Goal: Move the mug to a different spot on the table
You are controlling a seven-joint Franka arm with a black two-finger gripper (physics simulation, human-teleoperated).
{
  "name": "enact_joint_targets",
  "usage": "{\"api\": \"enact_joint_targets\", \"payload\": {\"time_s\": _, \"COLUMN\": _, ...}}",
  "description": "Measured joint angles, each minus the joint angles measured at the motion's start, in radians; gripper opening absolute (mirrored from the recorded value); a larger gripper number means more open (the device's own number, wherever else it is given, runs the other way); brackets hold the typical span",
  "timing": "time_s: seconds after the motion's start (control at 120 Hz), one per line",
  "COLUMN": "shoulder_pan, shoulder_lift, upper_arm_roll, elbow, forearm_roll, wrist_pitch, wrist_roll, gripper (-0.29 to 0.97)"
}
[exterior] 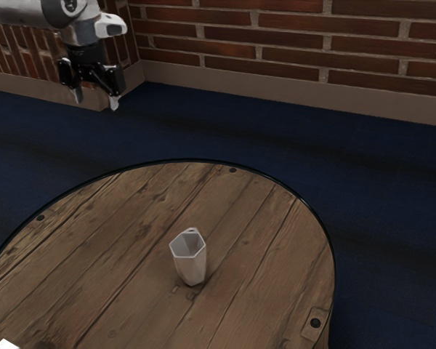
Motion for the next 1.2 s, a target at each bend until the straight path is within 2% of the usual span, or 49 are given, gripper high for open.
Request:
{"api": "enact_joint_targets", "payload": {"time_s": 0.067, "shoulder_pan": -0.007, "shoulder_lift": -0.003, "upper_arm_roll": -0.075, "elbow": -0.001, "forearm_roll": 0.009, "wrist_pitch": -0.02, "wrist_roll": 0.014, "gripper": 0.68}}
{"api": "enact_joint_targets", "payload": {"time_s": 0.142, "shoulder_pan": -0.005, "shoulder_lift": 0.031, "upper_arm_roll": -0.107, "elbow": -0.005, "forearm_roll": 0.001, "wrist_pitch": -0.014, "wrist_roll": 0.022, "gripper": 0.68}}
{"api": "enact_joint_targets", "payload": {"time_s": 0.267, "shoulder_pan": -0.005, "shoulder_lift": 0.201, "upper_arm_roll": -0.124, "elbow": -0.04, "forearm_roll": -0.098, "wrist_pitch": 0.058, "wrist_roll": 0.008, "gripper": 0.68}}
{"api": "enact_joint_targets", "payload": {"time_s": 0.408, "shoulder_pan": -0.005, "shoulder_lift": 0.265, "upper_arm_roll": -0.152, "elbow": -0.128, "forearm_roll": -0.192, "wrist_pitch": 0.143, "wrist_roll": -0.068, "gripper": 0.68}}
{"api": "enact_joint_targets", "payload": {"time_s": 0.525, "shoulder_pan": -0.006, "shoulder_lift": 0.277, "upper_arm_roll": -0.185, "elbow": -0.273, "forearm_roll": -0.218, "wrist_pitch": 0.243, "wrist_roll": -0.14, "gripper": 0.68}}
{"api": "enact_joint_targets", "payload": {"time_s": 0.617, "shoulder_pan": -0.007, "shoulder_lift": 0.275, "upper_arm_roll": -0.215, "elbow": -0.316, "forearm_roll": -0.231, "wrist_pitch": 0.299, "wrist_roll": -0.201, "gripper": 0.68}}
{"api": "enact_joint_targets", "payload": {"time_s": 0.925, "shoulder_pan": -0.006, "shoulder_lift": 0.273, "upper_arm_roll": -0.229, "elbow": -0.34, "forearm_roll": -0.242, "wrist_pitch": 0.375, "wrist_roll": -0.368, "gripper": 0.68}}
{"api": "enact_joint_targets", "payload": {"time_s": 1.125, "shoulder_pan": -0.005, "shoulder_lift": 0.272, "upper_arm_roll": -0.226, "elbow": -0.383, "forearm_roll": -0.305, "wrist_pitch": 0.389, "wrist_roll": -0.448, "gripper": 0.67}}
{"api": "enact_joint_targets", "payload": {"time_s": 1.2, "shoulder_pan": -0.005, "shoulder_lift": 0.273, "upper_arm_roll": -0.223, "elbow": -0.391, "forearm_roll": -0.316, "wrist_pitch": 0.392, "wrist_roll": -0.47, "gripper": 0.63}}
